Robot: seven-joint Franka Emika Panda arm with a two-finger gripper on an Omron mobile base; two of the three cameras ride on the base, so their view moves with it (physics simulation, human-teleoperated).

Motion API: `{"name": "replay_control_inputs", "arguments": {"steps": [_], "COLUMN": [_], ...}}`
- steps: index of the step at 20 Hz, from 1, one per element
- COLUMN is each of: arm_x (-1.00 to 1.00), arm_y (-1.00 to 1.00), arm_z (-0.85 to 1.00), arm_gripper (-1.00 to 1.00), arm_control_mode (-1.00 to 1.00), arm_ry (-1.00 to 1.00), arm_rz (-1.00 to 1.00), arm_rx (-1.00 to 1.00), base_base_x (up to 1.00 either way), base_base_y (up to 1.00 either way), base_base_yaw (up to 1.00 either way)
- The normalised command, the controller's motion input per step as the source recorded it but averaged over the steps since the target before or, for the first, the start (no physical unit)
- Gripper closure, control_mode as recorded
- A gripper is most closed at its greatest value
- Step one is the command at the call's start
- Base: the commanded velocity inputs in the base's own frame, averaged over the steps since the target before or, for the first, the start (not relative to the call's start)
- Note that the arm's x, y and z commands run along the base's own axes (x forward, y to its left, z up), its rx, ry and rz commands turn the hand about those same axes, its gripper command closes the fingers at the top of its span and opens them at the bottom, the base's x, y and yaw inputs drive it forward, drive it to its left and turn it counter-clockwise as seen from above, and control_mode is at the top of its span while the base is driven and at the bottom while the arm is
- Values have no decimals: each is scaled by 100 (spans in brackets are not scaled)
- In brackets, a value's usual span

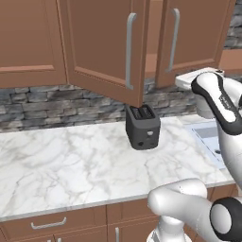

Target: Close all open cabinet doors.

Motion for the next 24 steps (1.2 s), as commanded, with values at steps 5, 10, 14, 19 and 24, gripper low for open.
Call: {"name": "replay_control_inputs", "arguments": {"steps": [5,10,14,19,24], "arm_x": [34,25,19,4,8], "arm_y": [24,19,16,1,4], "arm_z": [0,0,0,0,0], "arm_gripper": [-100,-100,-100,-100,-100], "arm_control_mode": [-100,-100,-100,-100,-100], "arm_ry": [0,0,1,3,1], "arm_rz": [-5,-3,-2,0,0], "arm_rx": [1,1,1,0,0], "base_base_x": [0,0,0,0,0], "base_base_y": [0,0,0,0,0], "base_base_yaw": [0,0,0,0,0]}}
